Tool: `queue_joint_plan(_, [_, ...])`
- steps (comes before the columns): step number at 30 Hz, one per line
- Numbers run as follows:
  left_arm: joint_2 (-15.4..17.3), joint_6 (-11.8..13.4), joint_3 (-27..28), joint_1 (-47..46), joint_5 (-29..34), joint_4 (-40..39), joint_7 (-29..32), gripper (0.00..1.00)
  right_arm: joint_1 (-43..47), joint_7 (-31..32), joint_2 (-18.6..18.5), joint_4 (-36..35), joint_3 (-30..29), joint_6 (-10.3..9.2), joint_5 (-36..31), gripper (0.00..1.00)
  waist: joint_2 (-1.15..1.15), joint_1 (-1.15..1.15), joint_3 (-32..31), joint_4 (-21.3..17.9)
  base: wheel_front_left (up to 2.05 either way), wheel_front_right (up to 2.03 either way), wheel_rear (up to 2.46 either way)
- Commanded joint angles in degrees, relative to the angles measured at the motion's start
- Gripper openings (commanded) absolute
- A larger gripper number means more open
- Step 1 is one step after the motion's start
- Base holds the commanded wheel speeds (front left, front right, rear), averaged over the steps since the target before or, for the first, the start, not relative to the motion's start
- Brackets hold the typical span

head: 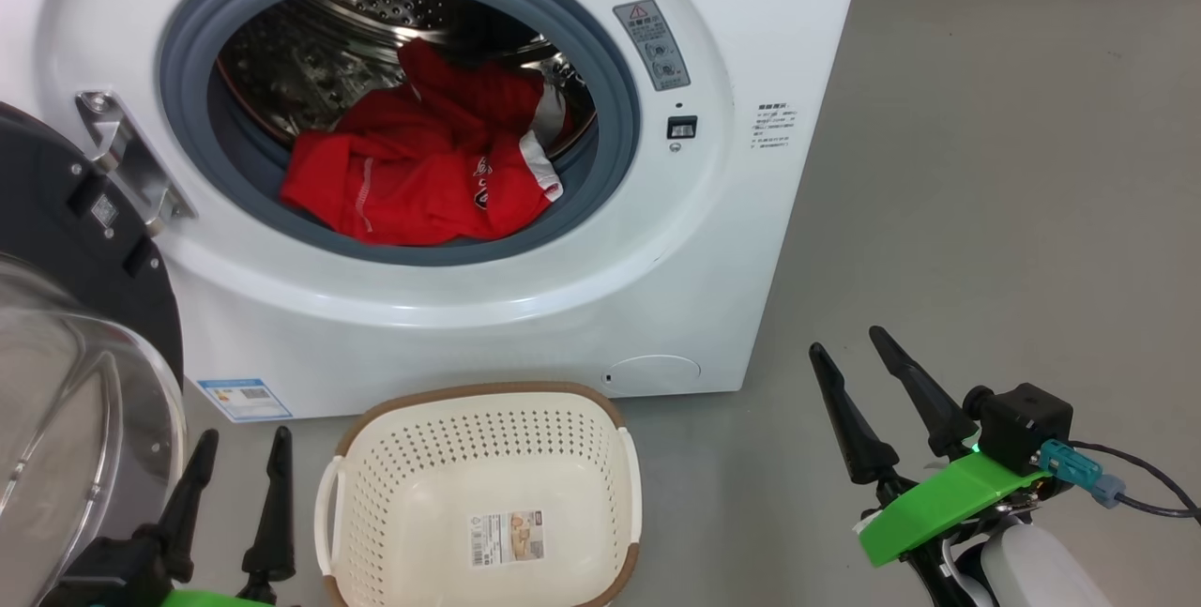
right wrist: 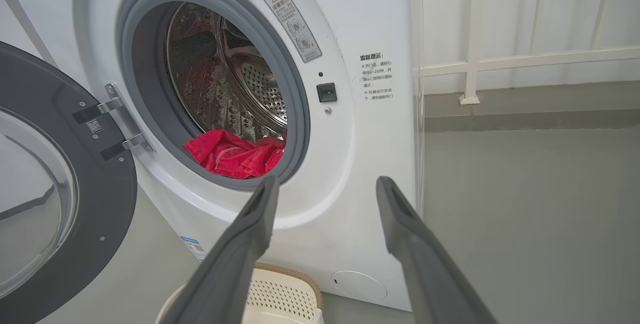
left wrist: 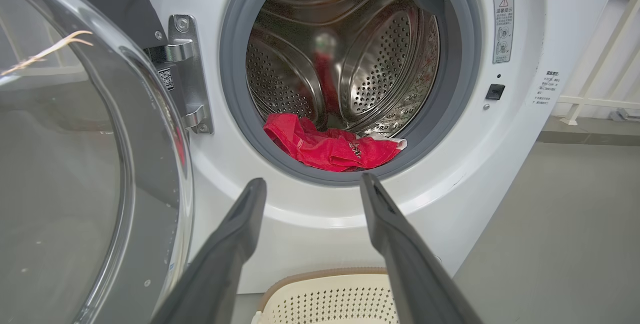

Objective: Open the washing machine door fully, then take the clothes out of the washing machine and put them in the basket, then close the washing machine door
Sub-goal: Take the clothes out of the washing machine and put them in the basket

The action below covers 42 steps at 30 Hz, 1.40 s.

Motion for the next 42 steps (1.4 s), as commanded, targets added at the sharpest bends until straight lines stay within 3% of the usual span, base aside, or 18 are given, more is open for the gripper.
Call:
queue_joint_plan(1, [1.1,-0.2,2.1,-2.5,0.4,-1.0,-0.5,1.00,-2.0,-0.7,0.1,-1.2,1.3,0.09,-0.3,1.00,0.00,0.00,0.0,0.1,0.00,0.00,0.00])
queue_joint_plan(22, [2.2,-0.2,2.2,-5.5,0.4,-1.2,-0.5,1.00,-2.6,-0.7,0.3,-1.9,0.6,0.09,-0.7,1.00,0.00,0.00,2.3,-0.5,0.00,0.00,0.00])
queue_joint_plan(42, [2.7,0.0,-1.4,-24.6,-0.4,6.6,3.3,1.00,-6.4,-0.7,2.9,-4.5,-1.6,0.09,-2.7,1.00,0.00,0.00,13.8,-3.1,0.00,0.00,0.00])
